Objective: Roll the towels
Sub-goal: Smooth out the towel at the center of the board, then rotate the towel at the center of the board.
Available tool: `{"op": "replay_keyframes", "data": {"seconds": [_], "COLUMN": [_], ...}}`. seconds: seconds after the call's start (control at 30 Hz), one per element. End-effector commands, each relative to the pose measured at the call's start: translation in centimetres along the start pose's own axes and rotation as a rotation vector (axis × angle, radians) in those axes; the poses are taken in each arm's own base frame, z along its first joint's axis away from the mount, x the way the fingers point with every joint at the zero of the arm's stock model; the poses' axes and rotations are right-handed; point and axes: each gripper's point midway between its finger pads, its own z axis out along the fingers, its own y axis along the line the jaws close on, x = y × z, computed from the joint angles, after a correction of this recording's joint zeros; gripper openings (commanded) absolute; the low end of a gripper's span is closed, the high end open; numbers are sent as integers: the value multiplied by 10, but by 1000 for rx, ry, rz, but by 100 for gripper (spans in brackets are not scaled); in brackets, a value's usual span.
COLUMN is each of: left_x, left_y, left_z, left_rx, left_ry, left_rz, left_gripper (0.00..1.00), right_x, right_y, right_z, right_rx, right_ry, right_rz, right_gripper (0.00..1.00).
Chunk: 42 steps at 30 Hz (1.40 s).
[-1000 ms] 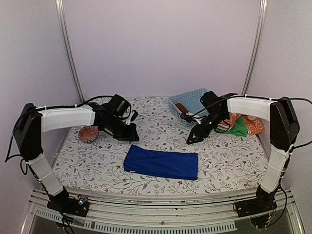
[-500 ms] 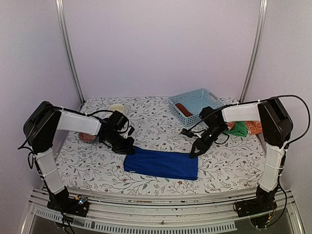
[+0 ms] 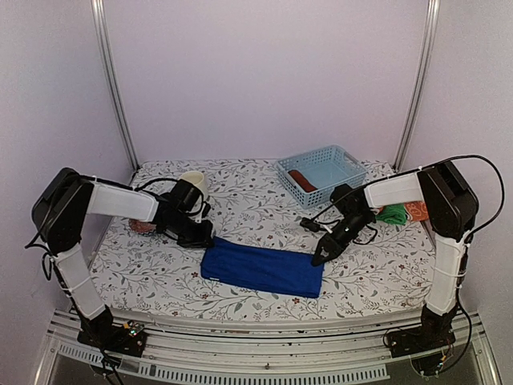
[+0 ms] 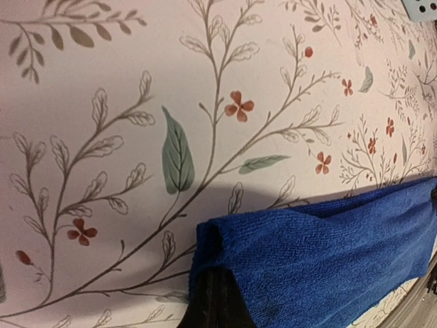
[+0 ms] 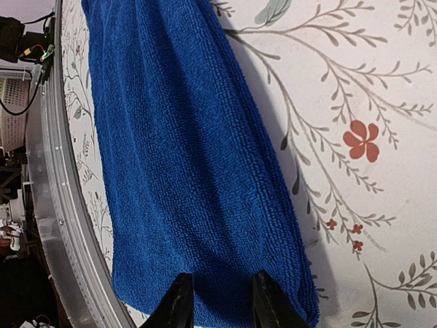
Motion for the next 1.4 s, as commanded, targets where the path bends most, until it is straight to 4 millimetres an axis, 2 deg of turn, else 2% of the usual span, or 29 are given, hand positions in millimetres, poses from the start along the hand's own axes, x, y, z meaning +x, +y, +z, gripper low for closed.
{"op": "replay_keyframes", "data": {"seconds": [0.0, 0.07, 0.13, 0.2, 0.3, 0.37, 0.5, 0.53, 0.57, 0.6, 0.63, 0.7, 0.77, 0.8, 0.87, 0.97, 1.03, 1.1, 1.17, 1.2, 1.3, 1.37], "left_x": [-26, -31, -29, -19, 7, 24, 54, 60, 67, 74, 81, 91, 90, 85, 64, 17, -22, -58, -92, -102, -117, -116], "left_y": [-12, -29, -45, -59, -74, -75, -58, -53, -47, -42, -35, -16, -1, 7, 20, 36, 40, 28, 0, -13, -43, -59], "left_z": [-17, -29, -39, -45, -46, -42, -28, -24, -21, -18, -15, -11, -11, -11, -11, -9, -4, 1, -4, -11, -34, -44], "left_rx": [-12, 19, 53, 81, 131, 138, 125, 122, 115, 104, 82, 2, -80, -125, -213, -295, -303, -278, -222, -196, -128, -49], "left_ry": [-56, -82, -89, -80, -32, -3, 34, 38, 46, 57, 75, 112, 119, 108, 67, 10, -36, -79, -123, -140, -203, -231], "left_rz": [49, 89, 128, 160, 167, 148, 42, 16, -7, -23, -33, -40, -9, 8, 56, 114, 159, 242, 315, 333, 328, 291], "left_gripper": [0, 1, 2, 2, 2, 2, 1, 1, 1, 0, 0, 0, 0, 0, 0, 0, 0, 0, 0, 1, 3, 5], "right_x": [11, -1, -20, -39, -66, -83, -113, -120, -124, -128, -125, -116, -105, -101, -99, -99, -98, -95, -89, -86, -77, -73], "right_y": [23, 26, 29, 31, 39, 44, 42, 40, 35, 28, 19, 4, -2, 1, 12, 23, 27, 30, 34, 35, 43, 49], "right_z": [-6, -23, -50, -78, -118, -143, -197, -210, -220, -226, -223, -202, -172, -163, -156, -157, -159, -160, -157, -155, -151, -149], "right_rx": [-68, -22, 56, 136, 263, 349, 576, 632, 686, 711, 679, 548, 424, 380, 326, 325, 336, 337, 321, 316, 305, 292], "right_ry": [56, 12, -54, -127, -233, -297, -400, -430, -459, -488, -486, -429, -342, -326, -342, -358, -355, -347, -338, -333, -328, -338], "right_rz": [-1, -39, -83, -129, -224, -279, -329, -333, -315, -296, -246, -172, -141, -164, -206, -272, -300, -311, -322, -325, -350, -369], "right_gripper": [33, 34, 38, 42, 45, 47, 51, 56, 67, 88, 99, 99, 99, 100, 94, 92, 91, 89, 86, 85, 84, 83]}}
